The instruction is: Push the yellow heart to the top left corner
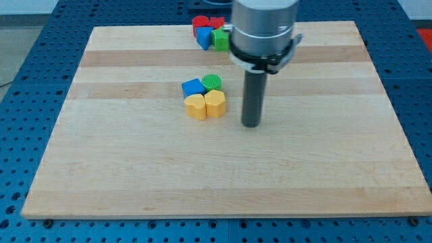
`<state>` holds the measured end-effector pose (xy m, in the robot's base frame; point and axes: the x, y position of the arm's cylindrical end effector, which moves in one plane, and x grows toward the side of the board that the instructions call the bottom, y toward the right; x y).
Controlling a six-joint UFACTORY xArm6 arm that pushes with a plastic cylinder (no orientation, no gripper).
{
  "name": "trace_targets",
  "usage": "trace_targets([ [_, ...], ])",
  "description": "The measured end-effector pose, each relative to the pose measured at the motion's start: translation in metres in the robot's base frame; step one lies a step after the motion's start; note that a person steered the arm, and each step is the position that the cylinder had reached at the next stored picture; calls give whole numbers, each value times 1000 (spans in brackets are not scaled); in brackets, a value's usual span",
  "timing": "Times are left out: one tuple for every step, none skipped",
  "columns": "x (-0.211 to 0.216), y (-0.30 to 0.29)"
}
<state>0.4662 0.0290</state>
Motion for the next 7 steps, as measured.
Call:
trace_targets([
  [-1,-60],
  [-6,-109],
  [-11,-127],
  [-6,-82],
  [-5,-60],
  [-17,-74],
  [-21,-139],
])
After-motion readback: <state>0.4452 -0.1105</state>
